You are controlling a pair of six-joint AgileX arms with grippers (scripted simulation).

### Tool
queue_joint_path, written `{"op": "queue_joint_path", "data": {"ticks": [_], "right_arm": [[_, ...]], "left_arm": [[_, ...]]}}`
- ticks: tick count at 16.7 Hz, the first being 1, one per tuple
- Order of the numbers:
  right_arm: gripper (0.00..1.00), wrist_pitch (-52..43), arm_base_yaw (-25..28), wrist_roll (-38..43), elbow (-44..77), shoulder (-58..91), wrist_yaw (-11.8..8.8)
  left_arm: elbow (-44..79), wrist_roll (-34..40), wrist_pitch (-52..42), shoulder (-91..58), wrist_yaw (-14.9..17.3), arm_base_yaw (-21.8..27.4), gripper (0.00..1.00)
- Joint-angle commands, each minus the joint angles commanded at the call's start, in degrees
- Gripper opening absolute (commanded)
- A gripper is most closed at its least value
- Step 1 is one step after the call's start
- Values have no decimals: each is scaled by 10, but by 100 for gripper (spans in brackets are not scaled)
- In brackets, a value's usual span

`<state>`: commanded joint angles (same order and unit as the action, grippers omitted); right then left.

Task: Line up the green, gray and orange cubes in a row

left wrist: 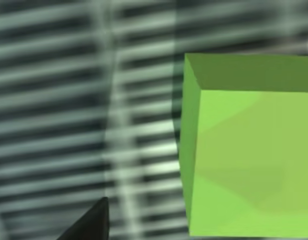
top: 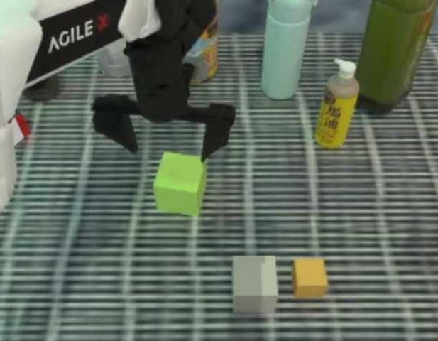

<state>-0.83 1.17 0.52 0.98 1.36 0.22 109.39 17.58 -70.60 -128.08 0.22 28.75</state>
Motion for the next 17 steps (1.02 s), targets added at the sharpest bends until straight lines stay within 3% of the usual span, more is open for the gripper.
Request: {"op": "queue_joint_path", "data": {"ticks": [8,17], "right_arm": [[100,8,-6,-5,-10,-14,-2],[100,8,-6,-5,-10,-14,-2]], "left_arm": [[3,0,4,-15,0,1,100],[-107,0,166,-66,0,3,100]]}}
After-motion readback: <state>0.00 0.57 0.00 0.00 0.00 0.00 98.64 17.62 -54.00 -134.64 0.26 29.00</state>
